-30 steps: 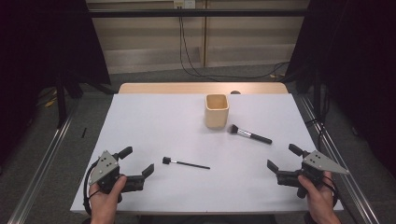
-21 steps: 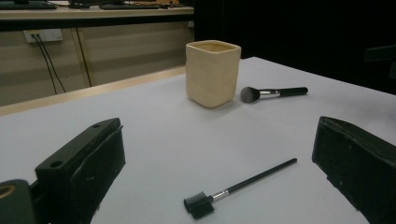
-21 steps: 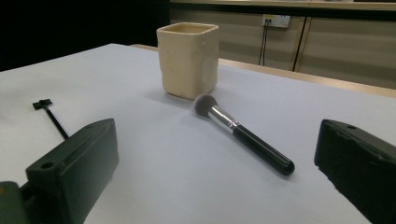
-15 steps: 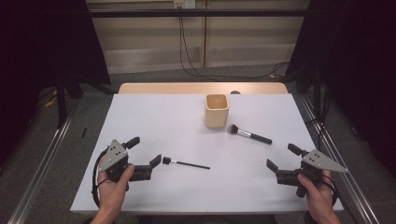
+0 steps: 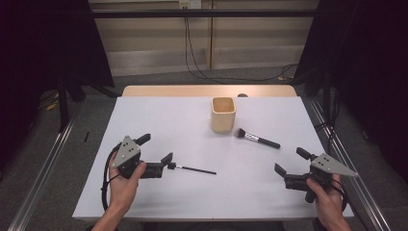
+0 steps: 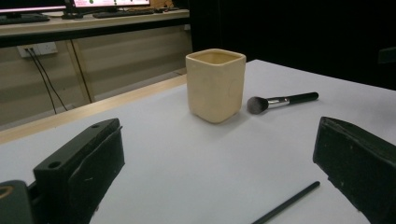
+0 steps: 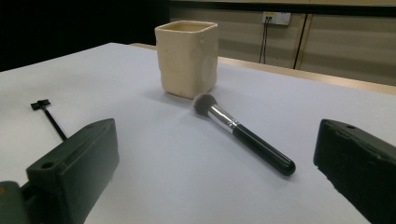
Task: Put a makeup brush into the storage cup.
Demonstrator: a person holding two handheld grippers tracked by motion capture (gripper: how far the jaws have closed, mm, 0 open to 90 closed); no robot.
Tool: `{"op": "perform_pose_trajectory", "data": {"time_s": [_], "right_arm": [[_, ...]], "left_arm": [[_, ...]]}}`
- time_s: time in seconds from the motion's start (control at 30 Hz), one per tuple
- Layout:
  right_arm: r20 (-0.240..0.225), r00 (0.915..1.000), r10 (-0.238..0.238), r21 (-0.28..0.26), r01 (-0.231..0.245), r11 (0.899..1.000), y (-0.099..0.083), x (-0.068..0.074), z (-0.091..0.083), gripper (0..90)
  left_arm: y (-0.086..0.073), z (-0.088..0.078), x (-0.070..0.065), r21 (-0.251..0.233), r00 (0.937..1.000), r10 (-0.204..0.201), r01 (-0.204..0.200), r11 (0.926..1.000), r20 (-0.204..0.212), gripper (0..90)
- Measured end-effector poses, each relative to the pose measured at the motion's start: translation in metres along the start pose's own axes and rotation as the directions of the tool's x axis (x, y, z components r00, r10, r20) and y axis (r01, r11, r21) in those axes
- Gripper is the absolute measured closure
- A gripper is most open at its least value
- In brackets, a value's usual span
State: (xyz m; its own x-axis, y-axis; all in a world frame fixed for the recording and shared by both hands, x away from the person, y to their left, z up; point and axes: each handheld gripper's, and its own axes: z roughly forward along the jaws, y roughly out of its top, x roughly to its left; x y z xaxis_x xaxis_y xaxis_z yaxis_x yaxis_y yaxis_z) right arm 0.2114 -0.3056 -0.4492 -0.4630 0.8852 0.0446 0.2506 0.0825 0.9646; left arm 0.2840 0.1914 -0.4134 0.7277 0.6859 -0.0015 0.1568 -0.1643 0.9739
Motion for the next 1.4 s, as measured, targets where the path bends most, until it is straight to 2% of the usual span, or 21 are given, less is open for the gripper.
{"op": "perform_pose_trajectory", "data": {"time_s": [0.1, 0.13, 0.2, 0.27, 0.37, 0.4, 0.47, 0.5, 0.57, 0.63, 0.8, 0.87, 0.9, 0.97, 1.07, 1.1, 1.13, 1.2, 1.27, 1.33, 1.4], "right_arm": [[-0.007, 1.0, -0.004, 0.0, 0.004, 1.0, 0.001, 0.002, 0.0, 0.0], [-0.007, 1.0, -0.004, 0.004, 0.004, 1.0, 0.001, 0.003, 0.001, 0.0], [-0.007, 1.0, -0.004, 0.004, 0.004, 1.0, 0.001, 0.003, 0.001, 0.0], [-0.005, 1.0, -0.003, 0.008, 0.003, 1.0, 0.001, 0.002, 0.002, 0.0], [-0.007, 1.0, 0.0, 0.011, 0.0, 1.0, 0.0, 0.001, 0.004, 0.0], [-0.005, 1.0, 0.001, 0.011, -0.001, 1.0, 0.0, 0.0, 0.004, 0.0], [-0.011, 0.9998, 0.015, 0.012, -0.015, 1.0, 0.0, 0.0, 0.003, 0.0], [-0.008, 0.9999, 0.01, 0.012, -0.009, 1.0, 0.0, 0.0, 0.003, 0.0], [-0.008, 0.9999, 0.009, 0.012, -0.009, 1.0, 0.0, 0.0, 0.003, 0.0], [-0.008, 1.0, 0.003, 0.012, -0.003, 1.0, 0.0, 0.0, 0.002, 0.0], [-0.003, 1.0, 0.002, 0.011, -0.002, 1.0, 0.0, 0.0, 0.002, 0.0], [-0.005, 1.0, 0.004, 0.015, -0.004, 1.0, 0.0, -0.001, 0.003, 0.0], [-0.005, 1.0, 0.003, 0.02, -0.003, 1.0, 0.0, -0.001, 0.003, 0.0], [-0.005, 1.0, 0.0, 0.019, 0.0, 1.0, 0.0, 0.0, 0.004, 0.0], [-0.009, 0.9999, -0.005, 0.023, 0.005, 1.0, 0.0, 0.0, 0.003, 0.0], [-0.008, 1.0, -0.005, 0.023, 0.005, 1.0, 0.0, 0.0, 0.003, 0.0], [-0.008, 1.0, -0.005, 0.023, 0.005, 1.0, 0.0, 0.0, 0.003, 0.0], [-0.006, 1.0, -0.003, 0.022, 0.003, 1.0, 0.0, 0.0, 0.003, 0.0], [-0.009, 1.0, -0.004, 0.021, 0.004, 1.0, 0.0, 0.0, 0.003, 0.0], [-0.01, 0.9999, -0.005, 0.022, 0.006, 1.0, 0.0, 0.0, 0.003, 0.0], [-0.011, 0.9999, -0.005, 0.021, 0.006, 1.0, 0.0, 0.0, 0.004, 0.0]], "left_arm": [[0.003, 0.005, 0.004, -0.011, 1.0, -0.004, 0.004, 0.9999, 0.005, 1.9], [0.005, 0.009, 0.007, -0.014, 0.9988, -0.041, 0.041, 0.9991, 0.025, 1.9], [0.007, 0.011, 0.01, -0.003, 0.9985, -0.049, 0.049, 0.9988, 0.024, 2.0], [0.008, 0.016, 0.012, -0.015, 0.9994, -0.033, 0.034, 0.9993, 0.005, 1.9], [0.012, 0.024, 0.016, -0.01, 0.9994, -0.033, 0.033, 0.9994, 0.008, 1.9], [0.014, 0.028, 0.017, -0.024, 0.9996, -0.025, 0.025, 0.9994, 0.016, 1.9], [0.017, 0.033, 0.017, -0.019, 0.9997, -0.014, 0.014, 0.9997, 0.019, 1.9], [0.021, 0.038, 0.017, -0.022, 0.9996, 0.003, -0.002, 0.9998, 0.029, 1.9], [0.023, 0.039, 0.018, -0.025, 0.9995, 0.007, -0.007, 0.9997, 0.032, 1.9], [0.027, 0.044, 0.019, -0.035, 0.9972, 0.01, -0.008, 0.9994, 0.074, 1.9], [0.03, 0.057, 0.018, -0.036, 0.9964, 0.028, -0.025, 0.999, 0.081, 1.9], [0.032, 0.061, 0.018, 0.007, 0.9946, 0.021, -0.022, 0.9997, 0.102, 2.1], [0.034, 0.063, 0.017, 0.044, 0.9886, 0.043, -0.049, 0.9978, 0.145, 2.6], [0.035, 0.064, 0.016, 0.045, 0.9893, 0.051, -0.057, 0.9973, 0.137, 2.7], [0.035, 0.068, 0.015, 0.048, 0.988, 0.03, -0.038, 0.9981, 0.151, 2.7], [0.037, 0.071, 0.015, 0.074, 0.9846, 0.041, -0.054, 0.9958, 0.17, 2.7], [0.037, 0.071, 0.015, 0.074, 0.9846, 0.041, -0.054, 0.9958, 0.17, 2.7], [0.039, 0.073, 0.014, 0.106, 0.9812, 0.044, -0.064, 0.9923, 0.188, 2.8], [0.04, 0.076, 0.013, 0.129, 0.9826, 0.054, -0.077, 0.9886, 0.178, 2.7], [0.042, 0.078, 0.012, 0.175, 0.9889, 0.065, -0.088, 0.9807, 0.134, 3.3], [0.043, 0.08, 0.012, 0.201, 0.9882, 0.071, -0.098, 0.9746, 0.135, 3.2]]}}
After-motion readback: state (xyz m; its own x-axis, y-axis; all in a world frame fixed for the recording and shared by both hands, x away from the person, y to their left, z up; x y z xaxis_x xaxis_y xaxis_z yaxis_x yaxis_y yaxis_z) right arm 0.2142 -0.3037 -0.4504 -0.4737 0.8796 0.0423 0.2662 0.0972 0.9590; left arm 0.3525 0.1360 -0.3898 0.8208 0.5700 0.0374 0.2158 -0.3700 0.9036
